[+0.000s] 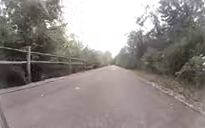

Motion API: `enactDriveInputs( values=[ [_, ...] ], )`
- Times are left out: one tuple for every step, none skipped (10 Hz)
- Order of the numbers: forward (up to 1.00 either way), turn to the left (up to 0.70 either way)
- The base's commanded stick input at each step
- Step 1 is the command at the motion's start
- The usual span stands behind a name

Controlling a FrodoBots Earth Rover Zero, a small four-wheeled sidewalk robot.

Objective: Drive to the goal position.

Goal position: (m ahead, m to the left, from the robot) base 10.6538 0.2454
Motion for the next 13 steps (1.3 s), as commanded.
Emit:
enactDriveInputs(
  values=[
    [0.7,-0.11],
    [0.7,-0.03],
    [0.7,0.0],
    [0.7,0.0],
    [0.7,0.0],
    [0.7,0.0],
    [0.7,0.0],
    [0.7,0.0],
    [0.7,0.0],
    [0.7,0.0],
    [0.7,0.0],
    [0.7,0.0],
    [0.7,0.0]
  ],
)
